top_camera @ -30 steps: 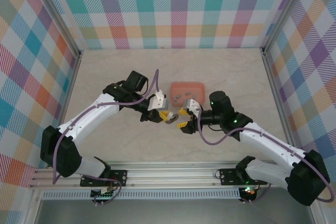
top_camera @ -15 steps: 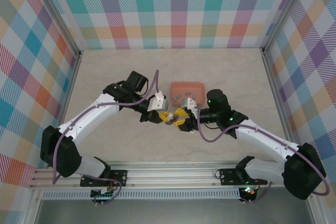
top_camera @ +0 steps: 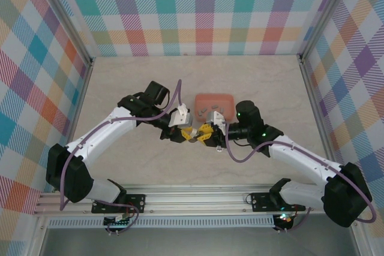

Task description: Load the staples into the stapler

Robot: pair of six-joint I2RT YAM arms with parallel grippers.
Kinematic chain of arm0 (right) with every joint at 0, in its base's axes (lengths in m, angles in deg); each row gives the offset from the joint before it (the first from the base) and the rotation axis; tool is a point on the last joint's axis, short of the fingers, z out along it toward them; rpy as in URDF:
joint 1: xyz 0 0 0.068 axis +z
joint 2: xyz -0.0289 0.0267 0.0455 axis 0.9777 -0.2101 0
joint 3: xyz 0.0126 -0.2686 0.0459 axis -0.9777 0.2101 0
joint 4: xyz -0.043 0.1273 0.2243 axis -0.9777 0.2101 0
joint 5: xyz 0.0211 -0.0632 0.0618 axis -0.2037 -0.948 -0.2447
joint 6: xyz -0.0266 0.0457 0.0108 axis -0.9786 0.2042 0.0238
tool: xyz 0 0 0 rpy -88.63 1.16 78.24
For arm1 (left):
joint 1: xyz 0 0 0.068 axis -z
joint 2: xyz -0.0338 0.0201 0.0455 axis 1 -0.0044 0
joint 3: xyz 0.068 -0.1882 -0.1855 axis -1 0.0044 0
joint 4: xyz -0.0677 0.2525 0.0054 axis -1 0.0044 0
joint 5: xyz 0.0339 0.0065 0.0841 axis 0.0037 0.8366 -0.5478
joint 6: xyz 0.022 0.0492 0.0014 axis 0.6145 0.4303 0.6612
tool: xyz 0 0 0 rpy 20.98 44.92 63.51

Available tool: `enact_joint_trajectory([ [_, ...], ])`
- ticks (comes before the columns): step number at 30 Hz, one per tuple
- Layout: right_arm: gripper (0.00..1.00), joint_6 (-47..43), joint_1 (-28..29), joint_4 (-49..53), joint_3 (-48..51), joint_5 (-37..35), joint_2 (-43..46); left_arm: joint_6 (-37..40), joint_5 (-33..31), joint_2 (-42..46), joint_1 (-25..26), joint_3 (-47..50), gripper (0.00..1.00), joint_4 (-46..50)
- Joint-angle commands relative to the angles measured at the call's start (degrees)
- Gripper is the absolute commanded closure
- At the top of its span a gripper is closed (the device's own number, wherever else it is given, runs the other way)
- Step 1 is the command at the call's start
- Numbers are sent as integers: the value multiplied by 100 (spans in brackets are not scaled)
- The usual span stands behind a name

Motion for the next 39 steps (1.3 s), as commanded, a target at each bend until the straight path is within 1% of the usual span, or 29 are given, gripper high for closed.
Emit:
enact_joint_trajectory([
  [1,77,-387,36,345,-253,66,-83,-123,51,112,31,-127,62,-62],
  [4,77,-471,122,521,-345,-59,-158,-185,22,109,66,-127,59,-63],
  [10,77,-412,236,494,-454,-124,-321,-95,76,87,128,-179,56,48],
  [20,77,-375,269,456,-496,-175,-370,-10,60,66,172,-208,58,113],
  [24,77,-342,280,396,-489,-180,-352,68,83,44,197,-240,64,174],
  [26,77,-332,284,372,-473,-189,-330,127,93,41,194,-268,71,236],
  [28,77,-323,278,306,-378,-267,-296,226,100,16,198,-337,81,365],
  [31,76,-301,262,-50,-43,-403,-167,275,164,-14,198,-407,90,473],
  [34,75,-161,199,-420,272,-442,-14,297,233,-17,189,-445,91,568],
  [39,75,-21,103,-662,678,-512,169,314,348,35,138,-513,91,612],
])
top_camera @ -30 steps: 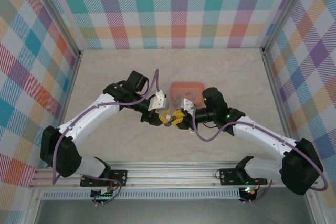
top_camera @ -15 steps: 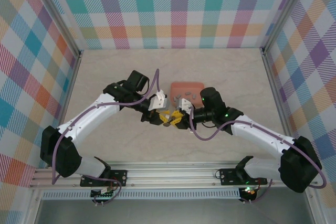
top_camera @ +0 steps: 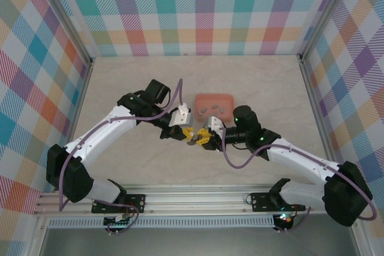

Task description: Load the staples into the stapler

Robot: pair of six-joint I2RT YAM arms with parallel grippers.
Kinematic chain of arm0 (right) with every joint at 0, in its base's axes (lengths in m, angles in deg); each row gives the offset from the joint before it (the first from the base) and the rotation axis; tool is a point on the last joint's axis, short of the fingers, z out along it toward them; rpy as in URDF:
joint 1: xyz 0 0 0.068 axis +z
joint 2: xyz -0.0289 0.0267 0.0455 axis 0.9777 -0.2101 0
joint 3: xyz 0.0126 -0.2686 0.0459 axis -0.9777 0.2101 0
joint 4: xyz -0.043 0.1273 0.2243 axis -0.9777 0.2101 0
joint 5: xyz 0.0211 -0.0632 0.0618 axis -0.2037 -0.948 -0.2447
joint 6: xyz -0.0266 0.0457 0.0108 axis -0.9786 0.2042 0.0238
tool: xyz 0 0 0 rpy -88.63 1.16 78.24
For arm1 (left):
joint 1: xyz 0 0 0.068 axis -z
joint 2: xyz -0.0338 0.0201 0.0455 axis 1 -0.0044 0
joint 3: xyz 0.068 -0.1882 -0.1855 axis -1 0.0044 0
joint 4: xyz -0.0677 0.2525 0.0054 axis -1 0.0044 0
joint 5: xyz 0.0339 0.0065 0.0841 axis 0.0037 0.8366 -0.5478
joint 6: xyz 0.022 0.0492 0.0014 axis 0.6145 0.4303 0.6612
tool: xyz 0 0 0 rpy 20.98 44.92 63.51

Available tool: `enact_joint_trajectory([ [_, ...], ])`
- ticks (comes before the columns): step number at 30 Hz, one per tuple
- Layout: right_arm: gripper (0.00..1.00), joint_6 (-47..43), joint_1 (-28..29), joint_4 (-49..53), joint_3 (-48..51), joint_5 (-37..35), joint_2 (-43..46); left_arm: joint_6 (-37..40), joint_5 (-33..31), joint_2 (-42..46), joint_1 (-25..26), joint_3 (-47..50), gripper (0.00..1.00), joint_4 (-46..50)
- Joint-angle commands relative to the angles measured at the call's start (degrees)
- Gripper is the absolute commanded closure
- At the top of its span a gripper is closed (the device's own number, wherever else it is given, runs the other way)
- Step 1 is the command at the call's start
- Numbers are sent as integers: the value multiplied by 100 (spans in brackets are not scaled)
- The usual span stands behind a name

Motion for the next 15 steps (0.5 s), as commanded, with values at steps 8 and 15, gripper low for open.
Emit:
enact_joint_trajectory([
  [8,71,439,-273,-781,977,-355,150,151,487,122,-52,-350,92,332],
  [15,69,804,-269,-1017,1166,-468,17,190,475,137,-52,-383,92,369],
])
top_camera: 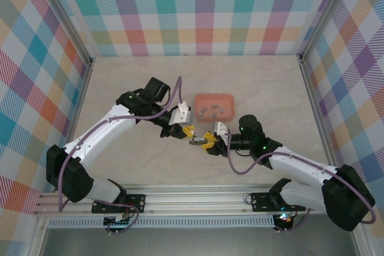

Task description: Load the staples into the stapler

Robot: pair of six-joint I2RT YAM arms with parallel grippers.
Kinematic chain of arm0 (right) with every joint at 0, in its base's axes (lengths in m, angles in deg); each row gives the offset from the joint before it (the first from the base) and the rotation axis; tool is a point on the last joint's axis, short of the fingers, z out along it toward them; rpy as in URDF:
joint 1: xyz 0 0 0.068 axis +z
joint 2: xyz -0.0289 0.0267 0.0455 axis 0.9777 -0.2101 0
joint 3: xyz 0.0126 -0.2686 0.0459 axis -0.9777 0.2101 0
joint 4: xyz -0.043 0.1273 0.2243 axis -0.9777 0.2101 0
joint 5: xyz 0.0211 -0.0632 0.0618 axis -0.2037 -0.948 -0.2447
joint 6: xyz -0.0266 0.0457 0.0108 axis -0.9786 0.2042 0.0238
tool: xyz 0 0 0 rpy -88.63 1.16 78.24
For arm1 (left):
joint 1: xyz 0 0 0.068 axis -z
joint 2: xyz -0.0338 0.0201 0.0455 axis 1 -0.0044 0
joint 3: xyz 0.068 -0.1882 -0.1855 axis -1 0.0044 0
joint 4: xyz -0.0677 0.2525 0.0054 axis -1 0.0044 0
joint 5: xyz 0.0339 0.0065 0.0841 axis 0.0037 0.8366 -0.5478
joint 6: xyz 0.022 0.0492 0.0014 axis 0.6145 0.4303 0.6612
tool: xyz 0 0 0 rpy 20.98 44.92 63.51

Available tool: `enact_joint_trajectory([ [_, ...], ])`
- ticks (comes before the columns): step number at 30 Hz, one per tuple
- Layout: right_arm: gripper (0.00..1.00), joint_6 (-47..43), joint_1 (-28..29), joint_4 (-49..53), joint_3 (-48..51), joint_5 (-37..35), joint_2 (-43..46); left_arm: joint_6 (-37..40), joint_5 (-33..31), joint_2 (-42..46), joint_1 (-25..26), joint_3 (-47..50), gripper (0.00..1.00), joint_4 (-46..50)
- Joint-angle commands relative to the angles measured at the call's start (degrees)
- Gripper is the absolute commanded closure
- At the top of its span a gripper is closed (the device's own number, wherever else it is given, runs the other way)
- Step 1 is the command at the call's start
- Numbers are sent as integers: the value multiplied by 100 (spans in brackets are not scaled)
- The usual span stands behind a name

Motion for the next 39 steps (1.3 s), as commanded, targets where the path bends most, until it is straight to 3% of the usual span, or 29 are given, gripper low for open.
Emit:
enact_joint_trajectory([
  [1,68,300,-108,15,210,-345,-229,175,435,127,-39,-208,92,291],
  [7,66,442,-107,-180,51,-141,-916,177,581,122,-39,-260,92,291],
  [11,57,483,-100,-324,-85,-45,-1122,171,525,137,-39,-261,92,300],
  [14,48,484,-98,-278,-103,-108,-1021,177,454,136,-39,-254,92,317],
  [20,42,408,-99,313,-142,-400,-164,171,323,149,-39,-258,91,313],
  [27,40,197,90,839,-447,-432,482,154,300,132,-39,-234,91,300],
  [39,39,-60,705,666,-1143,-364,-107,135,331,153,-39,-219,90,256],
])
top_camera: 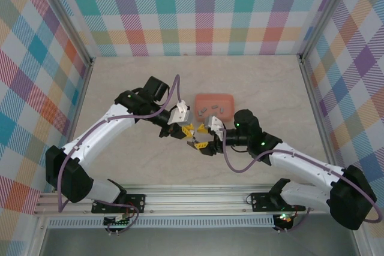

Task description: Load the staples into the stapler

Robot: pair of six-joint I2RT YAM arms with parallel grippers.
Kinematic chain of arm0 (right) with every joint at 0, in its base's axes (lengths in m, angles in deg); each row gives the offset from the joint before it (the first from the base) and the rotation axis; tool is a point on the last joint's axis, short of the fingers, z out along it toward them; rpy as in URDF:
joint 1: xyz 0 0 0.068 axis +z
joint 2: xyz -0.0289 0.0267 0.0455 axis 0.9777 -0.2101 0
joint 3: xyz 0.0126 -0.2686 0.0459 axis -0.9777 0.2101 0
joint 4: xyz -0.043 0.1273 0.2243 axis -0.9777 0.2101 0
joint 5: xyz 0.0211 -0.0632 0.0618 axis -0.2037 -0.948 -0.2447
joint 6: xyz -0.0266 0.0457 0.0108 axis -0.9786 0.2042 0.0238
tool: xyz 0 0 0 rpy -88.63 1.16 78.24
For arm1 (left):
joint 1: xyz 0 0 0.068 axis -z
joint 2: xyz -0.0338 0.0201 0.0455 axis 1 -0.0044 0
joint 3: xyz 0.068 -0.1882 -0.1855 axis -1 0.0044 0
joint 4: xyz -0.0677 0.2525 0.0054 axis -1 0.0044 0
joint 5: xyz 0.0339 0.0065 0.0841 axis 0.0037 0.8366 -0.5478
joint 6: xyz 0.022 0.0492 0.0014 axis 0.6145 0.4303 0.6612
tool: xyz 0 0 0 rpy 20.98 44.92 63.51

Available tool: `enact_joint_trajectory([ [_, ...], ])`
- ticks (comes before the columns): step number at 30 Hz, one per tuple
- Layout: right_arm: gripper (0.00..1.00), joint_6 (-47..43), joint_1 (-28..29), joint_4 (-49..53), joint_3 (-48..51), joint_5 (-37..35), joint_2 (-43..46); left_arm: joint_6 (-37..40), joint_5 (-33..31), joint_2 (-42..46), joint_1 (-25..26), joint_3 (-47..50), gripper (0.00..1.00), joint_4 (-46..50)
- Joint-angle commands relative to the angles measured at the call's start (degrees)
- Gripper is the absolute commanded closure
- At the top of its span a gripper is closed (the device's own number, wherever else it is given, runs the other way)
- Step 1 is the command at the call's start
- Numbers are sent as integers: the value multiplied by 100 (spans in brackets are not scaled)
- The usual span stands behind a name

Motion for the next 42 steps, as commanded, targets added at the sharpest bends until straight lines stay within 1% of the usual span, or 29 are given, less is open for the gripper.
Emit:
enact_joint_trajectory([
  [1,39,-133,133,-132,-246,159,-188,70,116,145,-17,-116,90,79],
  [7,40,-34,266,-419,-282,123,-489,81,276,157,-17,-115,89,62],
  [9,44,-20,288,-458,-306,101,-576,81,291,169,-17,-105,89,51],
  [11,50,-51,295,-476,-316,95,-638,80,306,185,-17,-105,89,50],
  [13,53,-51,293,-518,-304,50,-675,81,336,189,-17,-102,89,50],
  [14,57,-42,294,-531,-303,27,-684,75,362,197,-17,-96,88,46],
  [18,76,-78,295,-564,-242,-111,-646,-24,326,257,-17,-57,81,-57],
  [20,79,-95,295,-566,-152,-250,-548,-247,213,316,-17,-9,76,-187],
  [21,79,-88,295,-587,-96,-349,-486,-435,150,363,-30,26,73,-340],
  [24,79,45,287,-534,108,-821,-210,-1485,123,636,-145,308,67,-1148],
  [25,78,135,286,-463,161,-1057,-108,-1819,0,752,-182,395,64,-1391],
  [26,77,233,279,-343,195,-1290,-16,-2151,-242,852,-201,468,58,-1594],
  [29,78,560,222,80,235,-1990,183,-2730,-859,1097,-249,689,51,-1820],
  [31,78,815,143,428,185,-2418,236,-3360,-1310,1231,-288,941,45,-2177],
  [34,80,1597,45,1025,1,-3278,206,-4251,-2032,1371,-329,1311,37,-2614],
  [38,79,2782,-63,2063,-343,-4542,24,-5318,-2714,1438,-386,1754,28,-3122],
  [42,79,3367,-219,2686,-350,-5234,-105,-6258,-3193,1409,-434,2199,24,-3878],
])
